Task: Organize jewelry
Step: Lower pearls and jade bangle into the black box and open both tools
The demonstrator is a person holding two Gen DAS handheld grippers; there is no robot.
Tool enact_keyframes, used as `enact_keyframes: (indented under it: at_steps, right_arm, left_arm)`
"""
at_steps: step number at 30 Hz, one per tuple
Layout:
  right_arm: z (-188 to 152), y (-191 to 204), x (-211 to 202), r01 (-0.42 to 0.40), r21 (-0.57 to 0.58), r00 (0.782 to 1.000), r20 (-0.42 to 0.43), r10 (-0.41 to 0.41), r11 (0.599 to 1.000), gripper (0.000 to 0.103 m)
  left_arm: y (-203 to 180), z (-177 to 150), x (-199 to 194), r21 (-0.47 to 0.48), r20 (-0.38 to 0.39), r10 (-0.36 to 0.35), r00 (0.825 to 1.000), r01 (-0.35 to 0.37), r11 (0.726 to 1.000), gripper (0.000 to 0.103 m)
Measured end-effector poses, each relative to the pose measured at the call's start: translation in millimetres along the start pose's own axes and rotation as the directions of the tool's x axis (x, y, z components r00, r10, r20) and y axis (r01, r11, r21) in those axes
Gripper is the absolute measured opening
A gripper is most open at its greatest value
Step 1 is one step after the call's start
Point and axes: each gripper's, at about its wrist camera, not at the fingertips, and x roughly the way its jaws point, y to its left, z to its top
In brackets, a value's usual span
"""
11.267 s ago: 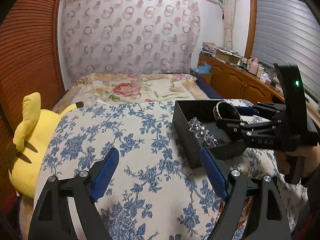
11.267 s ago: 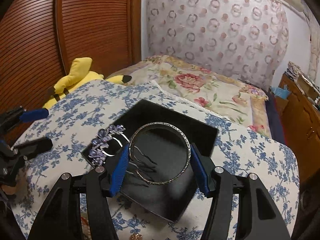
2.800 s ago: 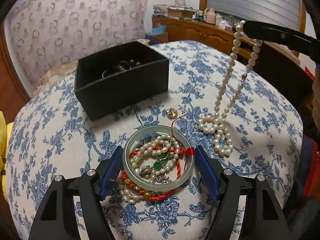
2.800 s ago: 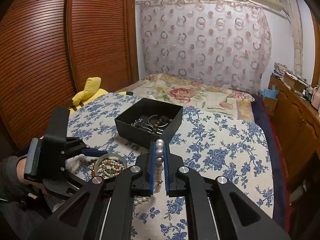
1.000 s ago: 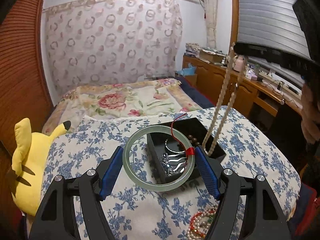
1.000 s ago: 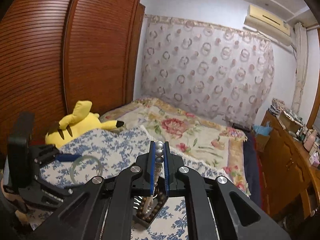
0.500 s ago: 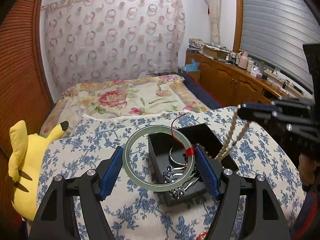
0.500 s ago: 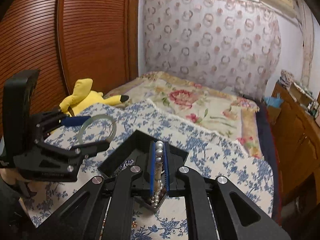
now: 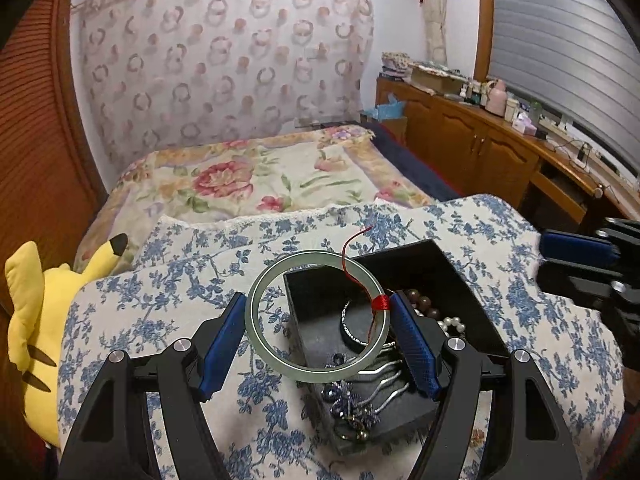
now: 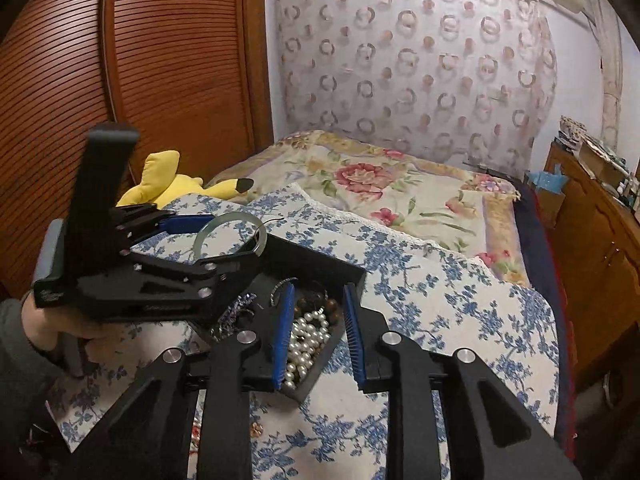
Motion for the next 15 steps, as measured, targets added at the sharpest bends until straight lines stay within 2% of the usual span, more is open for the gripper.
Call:
enact_keyframes:
  at_steps: [6, 15]
  right_arm:
    - [-11, -5, -11, 0.014, -0.012, 1.0, 0.015, -0.014, 1.0, 0.027]
    - [-28, -11, -9, 0.008, 0.012, 1.0, -0.001, -0.008, 1.0, 0.027]
  left_arm:
    - [-7, 5, 16, 0.027, -0.03, 0.029, 0.999, -0.028, 0.999, 0.069]
    - [-10, 6, 13, 0.022, -0.005, 0.026, 1.0, -0.026, 0.999, 0.072]
